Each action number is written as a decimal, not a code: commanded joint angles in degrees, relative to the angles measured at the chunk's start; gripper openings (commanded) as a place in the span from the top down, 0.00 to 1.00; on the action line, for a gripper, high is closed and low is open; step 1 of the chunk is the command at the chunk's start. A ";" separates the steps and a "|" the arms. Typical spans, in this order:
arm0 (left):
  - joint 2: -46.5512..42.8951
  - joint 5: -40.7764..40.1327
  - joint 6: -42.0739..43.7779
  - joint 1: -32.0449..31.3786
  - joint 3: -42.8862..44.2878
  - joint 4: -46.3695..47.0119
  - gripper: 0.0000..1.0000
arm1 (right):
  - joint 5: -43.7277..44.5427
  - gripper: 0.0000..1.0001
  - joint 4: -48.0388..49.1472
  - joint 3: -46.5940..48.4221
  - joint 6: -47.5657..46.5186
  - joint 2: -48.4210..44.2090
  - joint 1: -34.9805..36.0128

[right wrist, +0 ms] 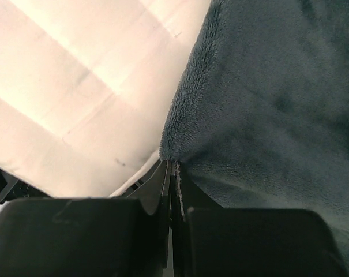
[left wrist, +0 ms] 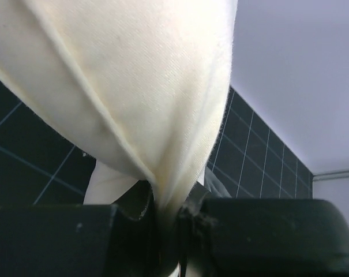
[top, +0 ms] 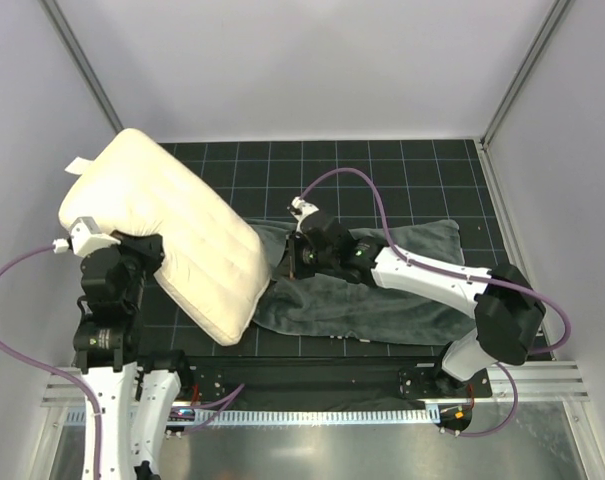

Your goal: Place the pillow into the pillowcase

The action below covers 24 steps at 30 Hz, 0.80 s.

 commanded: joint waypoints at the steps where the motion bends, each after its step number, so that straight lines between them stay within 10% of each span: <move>1: -5.63 -3.53 -3.94 0.01 -6.56 24.04 1.00 | -0.35 0.96 -0.39 3.08 -1.28 0.28 0.27; 12: -21.47 -5.56 -4.12 0.01 -34.20 30.75 0.98 | -1.49 0.92 -1.28 5.38 -0.40 4.41 0.27; 14: -21.39 -5.65 -3.15 0.01 -33.86 28.04 0.89 | -0.45 0.81 -1.45 4.85 -0.40 4.41 0.36; 18: -14.83 -5.82 -2.36 0.01 -28.08 21.70 0.39 | 3.42 0.50 -3.38 4.23 -1.54 2.83 0.97; 24: -0.40 -3.02 -0.78 -0.08 -14.11 5.80 0.20 | 13.00 0.41 -9.71 3.88 -3.91 0.10 2.73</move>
